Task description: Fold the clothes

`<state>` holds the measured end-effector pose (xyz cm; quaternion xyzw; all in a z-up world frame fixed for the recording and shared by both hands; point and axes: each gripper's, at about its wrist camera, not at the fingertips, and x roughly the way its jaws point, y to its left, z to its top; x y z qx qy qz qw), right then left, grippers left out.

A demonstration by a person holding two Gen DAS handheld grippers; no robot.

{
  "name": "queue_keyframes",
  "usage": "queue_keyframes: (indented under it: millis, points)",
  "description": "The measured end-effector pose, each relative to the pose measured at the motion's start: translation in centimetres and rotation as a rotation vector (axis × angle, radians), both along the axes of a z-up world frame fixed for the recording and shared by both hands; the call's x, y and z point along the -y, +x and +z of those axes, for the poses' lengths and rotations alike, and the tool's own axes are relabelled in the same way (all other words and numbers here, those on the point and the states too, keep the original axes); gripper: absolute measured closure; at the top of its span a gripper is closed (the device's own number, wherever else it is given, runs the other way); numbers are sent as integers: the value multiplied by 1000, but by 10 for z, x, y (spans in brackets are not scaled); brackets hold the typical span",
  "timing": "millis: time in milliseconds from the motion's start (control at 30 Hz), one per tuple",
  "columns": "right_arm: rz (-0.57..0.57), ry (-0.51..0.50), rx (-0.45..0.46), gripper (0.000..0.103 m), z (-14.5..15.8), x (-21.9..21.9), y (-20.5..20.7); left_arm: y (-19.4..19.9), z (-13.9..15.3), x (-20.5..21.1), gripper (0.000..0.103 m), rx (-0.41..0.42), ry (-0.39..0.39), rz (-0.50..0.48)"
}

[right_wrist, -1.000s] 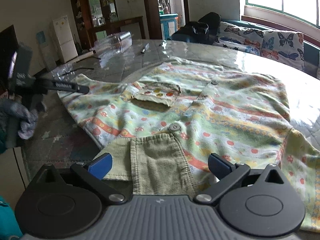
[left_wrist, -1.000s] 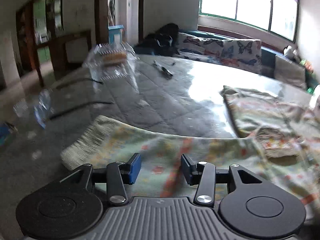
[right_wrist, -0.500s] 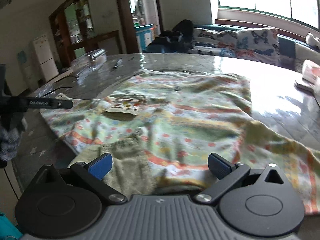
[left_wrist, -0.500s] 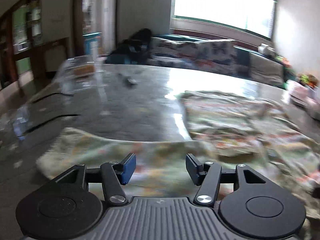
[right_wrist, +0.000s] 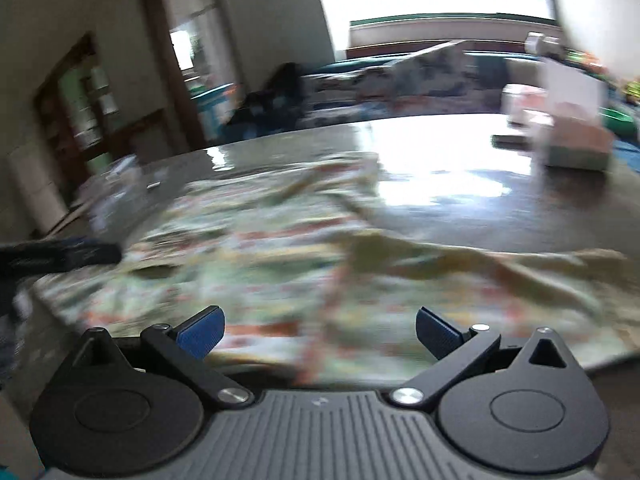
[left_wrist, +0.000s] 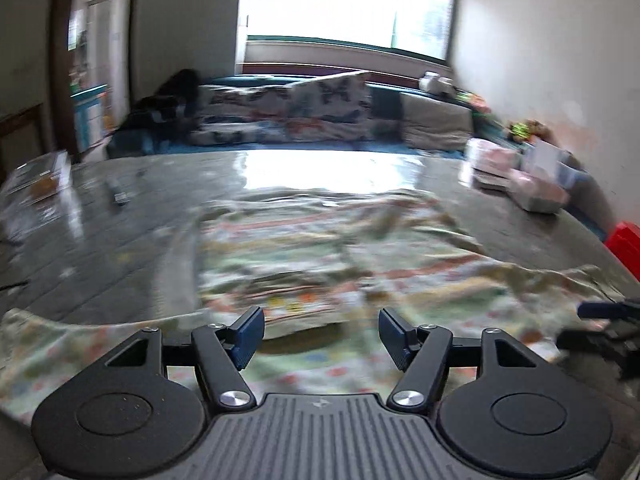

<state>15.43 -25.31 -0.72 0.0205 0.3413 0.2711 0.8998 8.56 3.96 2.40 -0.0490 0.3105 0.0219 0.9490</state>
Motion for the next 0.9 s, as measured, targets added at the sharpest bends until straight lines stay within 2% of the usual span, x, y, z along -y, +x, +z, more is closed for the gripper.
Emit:
queue_keyframes:
  millis: [200,300,467,700,900]
  points:
    - [-227,-6,5,0,-5,60,23,21,-9,47,36,-18,-2,-145]
    - [-269,-12,-4,0,-8,78,39,28,-16,68,36,-39,16,-210]
    - [-262,-52,-13,0,-15,81,63,34,-30,90,36,-83,48,-292]
    - [-249,-132,-3,0,-26,82,91,37,-42,97,36,-126,67,-328]
    - [-238,-206,15,0,-29,79,111,36,-44,99,33,-123,85,-346]
